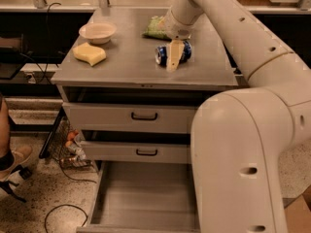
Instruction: Place pepsi can into bottom drawer
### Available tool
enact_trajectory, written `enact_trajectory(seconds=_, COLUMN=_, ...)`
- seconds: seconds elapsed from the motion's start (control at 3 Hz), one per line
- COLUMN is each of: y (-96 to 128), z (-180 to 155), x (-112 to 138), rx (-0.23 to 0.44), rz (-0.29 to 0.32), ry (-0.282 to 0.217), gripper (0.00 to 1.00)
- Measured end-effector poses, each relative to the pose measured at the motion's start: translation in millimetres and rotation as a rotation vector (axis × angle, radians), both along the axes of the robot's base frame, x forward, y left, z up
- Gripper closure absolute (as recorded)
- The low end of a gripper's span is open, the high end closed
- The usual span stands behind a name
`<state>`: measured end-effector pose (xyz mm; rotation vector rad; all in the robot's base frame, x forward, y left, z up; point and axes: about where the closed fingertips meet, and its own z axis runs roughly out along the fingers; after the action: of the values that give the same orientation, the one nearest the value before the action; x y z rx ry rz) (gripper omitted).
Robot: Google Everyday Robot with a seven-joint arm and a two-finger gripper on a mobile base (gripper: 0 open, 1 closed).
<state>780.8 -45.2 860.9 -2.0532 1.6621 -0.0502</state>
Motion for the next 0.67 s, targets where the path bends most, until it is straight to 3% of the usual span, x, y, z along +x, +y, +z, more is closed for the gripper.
enact_trajectory(seconds=0.67, y=-26, z=-8, x=11, rx=-0.025, rz=-0.082, ry=0.024, gripper=0.00)
